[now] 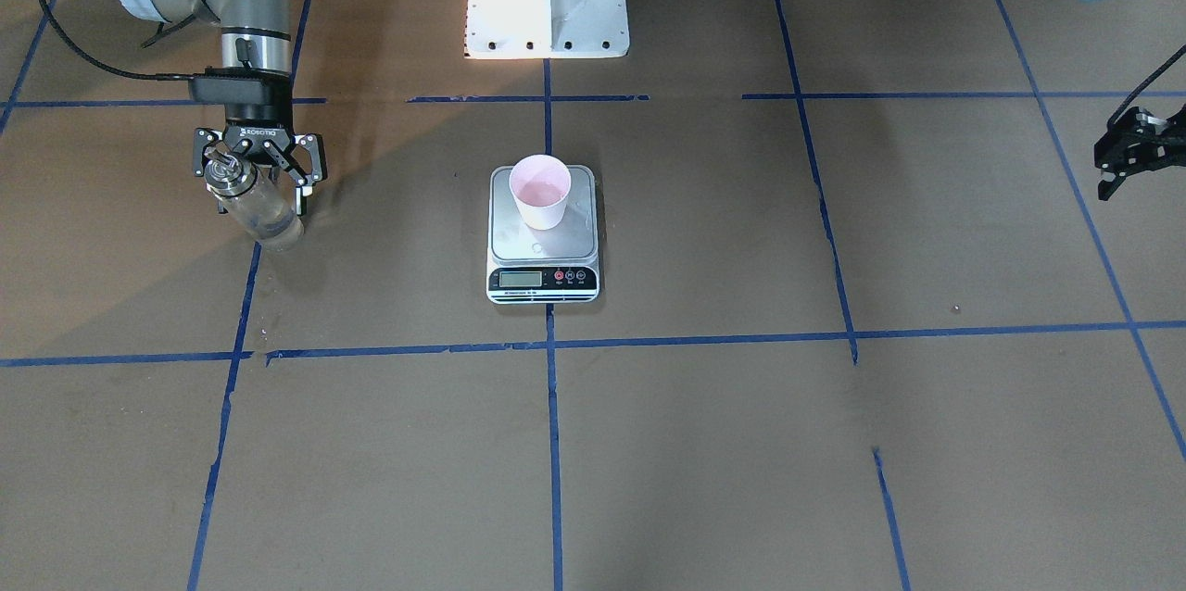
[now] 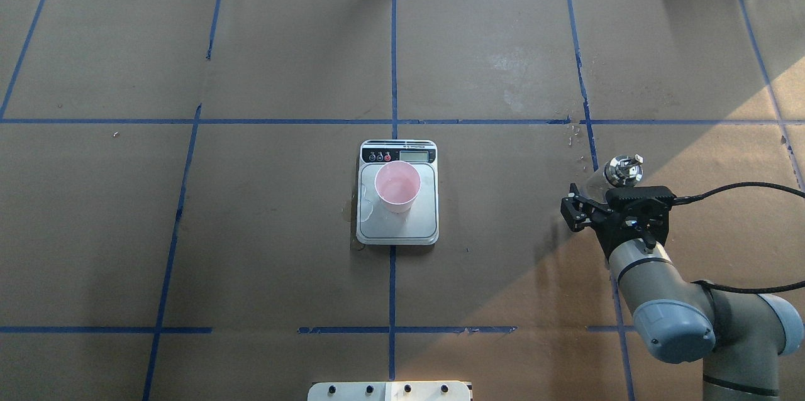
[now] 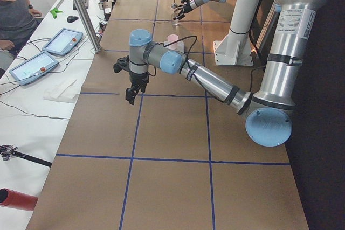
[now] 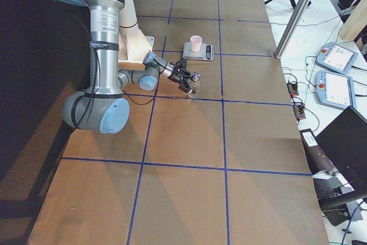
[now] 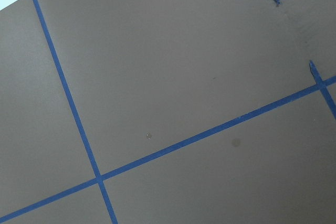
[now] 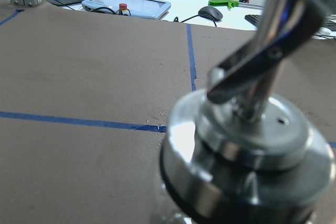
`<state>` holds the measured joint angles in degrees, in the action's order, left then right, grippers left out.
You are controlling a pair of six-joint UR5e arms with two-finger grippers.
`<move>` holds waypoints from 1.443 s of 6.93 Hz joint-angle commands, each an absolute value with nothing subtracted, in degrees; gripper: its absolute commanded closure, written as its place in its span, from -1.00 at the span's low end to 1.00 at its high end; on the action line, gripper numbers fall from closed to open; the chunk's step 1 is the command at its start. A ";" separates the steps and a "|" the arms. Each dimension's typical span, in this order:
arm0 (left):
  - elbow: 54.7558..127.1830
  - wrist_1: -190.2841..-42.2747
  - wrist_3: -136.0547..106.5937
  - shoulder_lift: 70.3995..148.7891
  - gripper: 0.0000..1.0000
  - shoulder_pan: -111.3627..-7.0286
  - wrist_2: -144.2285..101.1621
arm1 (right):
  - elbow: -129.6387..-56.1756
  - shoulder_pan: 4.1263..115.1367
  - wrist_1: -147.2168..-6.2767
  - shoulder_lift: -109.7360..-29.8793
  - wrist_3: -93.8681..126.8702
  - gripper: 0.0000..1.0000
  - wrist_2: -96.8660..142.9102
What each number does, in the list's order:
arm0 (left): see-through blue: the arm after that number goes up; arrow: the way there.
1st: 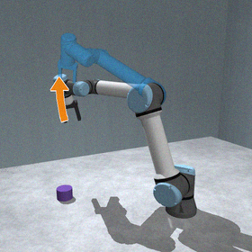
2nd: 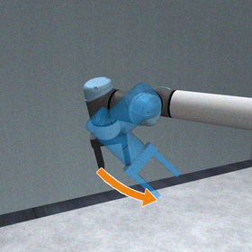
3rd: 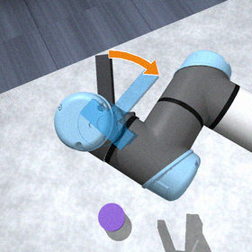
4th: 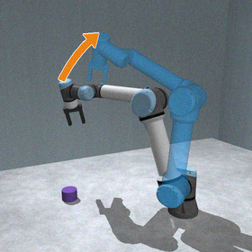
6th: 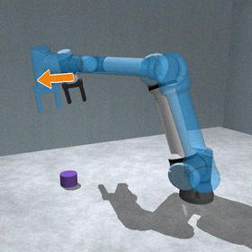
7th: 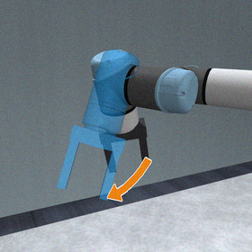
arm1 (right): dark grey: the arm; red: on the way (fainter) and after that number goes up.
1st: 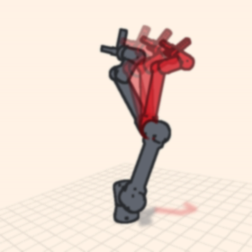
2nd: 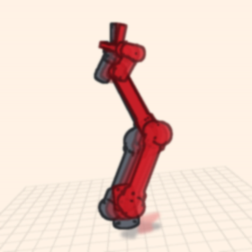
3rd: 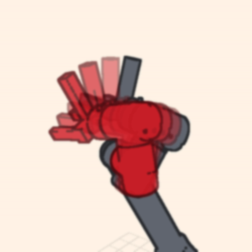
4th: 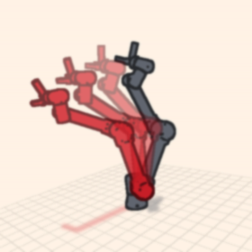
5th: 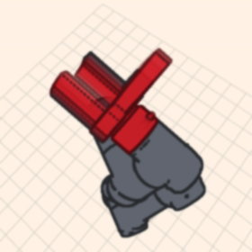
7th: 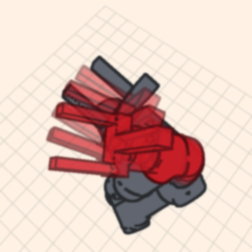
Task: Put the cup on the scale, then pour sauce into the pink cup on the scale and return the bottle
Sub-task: 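Grasp the glass dispenser's metal spout with the right gripper and lift it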
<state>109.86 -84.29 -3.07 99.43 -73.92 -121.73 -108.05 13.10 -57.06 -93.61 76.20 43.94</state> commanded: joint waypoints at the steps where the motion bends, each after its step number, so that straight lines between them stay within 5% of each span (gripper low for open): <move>1: 109.86 -84.29 -3.08 99.49 -1.00 -73.92 -121.73 | -107.67 13.97 -57.04 -93.52 76.03 -1.00 43.95; 2: 109.86 -84.29 -3.08 99.49 -1.00 -73.92 -121.73 | -107.32 14.50 -57.04 -93.52 75.94 -0.98 44.03; 3: 109.86 -84.29 -3.08 99.49 -1.00 -73.92 -121.73 | -107.23 14.68 -57.04 -92.38 76.11 0.37 44.03; 4: 109.86 -84.29 -3.08 99.58 -1.00 -73.92 -121.73 | -106.88 14.76 -57.04 -91.59 76.03 0.99 44.21; 10: 109.78 -84.29 -2.38 99.14 -1.00 -74.71 -121.73 | -114.52 16.87 -60.10 -87.73 47.00 1.00 45.88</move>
